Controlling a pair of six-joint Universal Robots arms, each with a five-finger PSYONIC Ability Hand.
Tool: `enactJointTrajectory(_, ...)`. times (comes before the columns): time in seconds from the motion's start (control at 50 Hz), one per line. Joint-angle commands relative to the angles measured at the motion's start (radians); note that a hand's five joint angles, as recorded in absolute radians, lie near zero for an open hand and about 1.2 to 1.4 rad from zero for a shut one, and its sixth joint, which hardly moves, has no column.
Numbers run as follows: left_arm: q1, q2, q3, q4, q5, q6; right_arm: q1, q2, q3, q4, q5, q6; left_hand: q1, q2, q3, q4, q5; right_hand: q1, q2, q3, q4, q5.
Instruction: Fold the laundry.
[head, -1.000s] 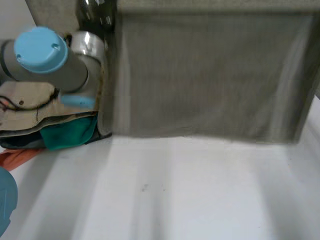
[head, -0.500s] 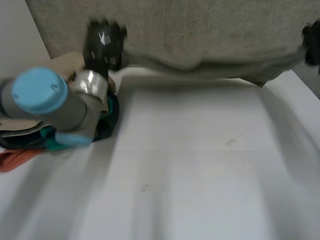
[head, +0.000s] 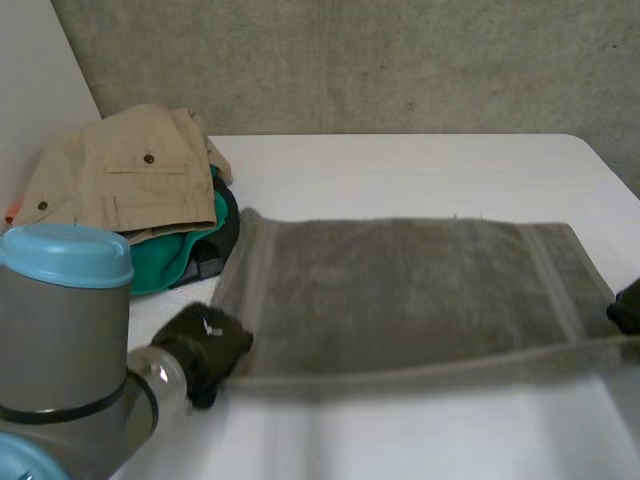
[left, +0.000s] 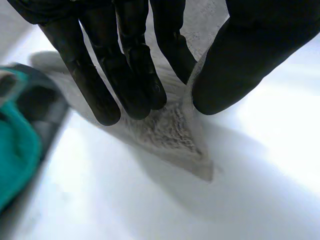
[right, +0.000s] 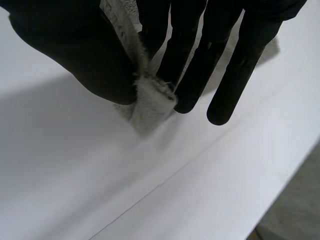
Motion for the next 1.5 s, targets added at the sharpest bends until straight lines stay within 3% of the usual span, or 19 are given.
enactJointTrajectory(0.02,-0.025,-0.102,0.121,0.03,-0.002,0.047,0.002,-0.018,0.017,-0.086,-0.005,0.008,0.218,0.195,0.2,0.194,0.237,0.254,0.214,0.201,0.194,0.193)
enactJointTrajectory(0.2,0.011,-0.353,0.408,0.401,-0.019,0.064,0.14,0.178,-0.166,-0.492,0.039,0.314,0.218,0.195,0.2,0.194,0.237,0.254,0.214,0.201,0.194,0.193)
enactJointTrajectory(0.34,0.029,-0.517,0.581,0.561,-0.019,0.082,0.199,0.353,-0.32,-0.663,0.139,0.323,0.218,0.195,0.2,0.194,0.237,0.254,0.214,0.201,0.194,0.193)
enactJointTrajectory(0.48,0.044,-0.648,0.71,0.656,0.005,0.212,0.236,0.483,-0.435,-0.766,0.149,0.332,0.218,0.195,0.2,0.194,0.237,0.254,0.214,0.201,0.194,0.193)
enactJointTrajectory(0.5,0.043,-0.66,0.722,0.662,0.008,0.219,0.246,0.503,-0.449,-0.79,0.159,0.335,0.218,0.195,0.2,0.194,0.237,0.135,0.096,0.083,0.076,0.074)
enactJointTrajectory(0.52,0.04,-0.675,0.733,0.679,0.01,0.225,0.251,0.508,-0.452,-0.801,0.167,0.337,0.018,-0.005,0.0,-0.006,0.036,-0.264,-0.303,-0.317,-0.324,-0.325)
enactJointTrajectory(0.54,0.037,-0.68,0.735,0.686,0.011,0.226,0.256,0.511,-0.454,-0.81,0.178,0.338,-0.481,-0.504,-0.499,-0.505,-0.463,-0.727,-0.766,-0.78,-0.787,-0.788)
enactJointTrajectory(0.56,0.031,-0.682,0.735,0.694,0.011,0.228,0.26,0.513,-0.454,-0.818,0.19,0.344,-1.004,-1.026,-1.022,-1.028,-0.985,-0.968,-1.007,-1.021,-1.028,-1.029)
enactJointTrajectory(0.6,0.018,-0.677,0.729,0.717,0.01,0.223,0.26,0.502,-0.451,-0.82,0.222,0.372,-0.857,-0.88,-0.876,-0.881,-0.839,-0.968,-1.007,-1.021,-1.028,-1.029)
enactJointTrajectory(0.62,0.015,-0.676,0.727,0.725,0.007,0.219,0.262,0.496,-0.446,-0.818,0.228,0.387,-1.004,-1.026,-1.022,-1.028,-0.985,-0.968,-1.007,-1.021,-1.028,-1.029)
enactJointTrajectory(0.72,-0.002,-0.622,0.658,0.749,0.005,0.185,0.245,0.389,-0.371,-0.772,0.224,0.496,-1.004,-1.026,-1.022,-1.028,-0.985,-0.968,-1.007,-1.021,-1.028,-1.029)
enactJointTrajectory(0.88,-0.005,-0.436,0.43,0.749,0.005,0.096,0.113,0.206,-0.185,-0.498,-0.007,0.542,-1.004,-1.026,-1.022,-1.028,-0.985,-0.909,-0.948,-0.961,-0.969,-0.97)
enactJointTrajectory(1.1,-0.006,-0.35,0.282,0.748,0.005,-0.027,0.026,0.232,-0.098,-0.519,-0.069,0.536,-1.004,-1.026,-1.022,-1.028,-0.985,-0.665,-0.704,-0.717,-0.725,-0.726)
enactJointTrajectory(1.14,-0.008,-0.349,0.281,0.748,0.004,-0.03,0.024,0.267,-0.101,-0.556,-0.063,0.533,-1.004,-1.026,-1.022,-1.028,-0.985,-0.477,-0.517,-0.53,-0.537,-0.538)
enactJointTrajectory(1.2,-0.008,-0.346,0.281,0.748,0.004,-0.03,0.019,0.301,-0.122,-0.586,-0.046,0.524,-1.004,-1.026,-1.022,-1.028,-0.985,0.251,0.212,0.198,0.191,0.19)
enactJointTrajectory(1.3,-0.008,-0.306,0.271,0.746,0.002,-0.033,-0.049,0.296,-0.15,-0.609,0.01,0.501,-1.004,-1.026,-1.022,-1.028,-0.985,0.254,0.214,0.201,0.194,0.193)
enactJointTrajectory(1.46,-0.005,-0.226,0.235,0.746,0.004,-0.059,-0.16,0.255,-0.178,-0.589,0.003,0.407,-1.004,-1.026,-1.022,-1.028,-0.985,0.254,0.214,0.201,0.194,0.193)
enactJointTrajectory(1.48,-0.005,-0.221,0.233,0.746,0.002,-0.065,-0.159,0.255,-0.17,-0.585,-0.012,0.412,-1.004,-1.026,-1.022,-1.028,-0.985,0.103,0.064,0.051,0.044,0.042)
enactJointTrajectory(1.5,-0.003,-0.217,0.23,0.746,0.002,-0.074,-0.151,0.247,-0.144,-0.574,-0.057,0.435,-1.004,-1.026,-1.022,-1.028,-0.985,-0.529,-0.568,-0.581,-0.589,-0.59)
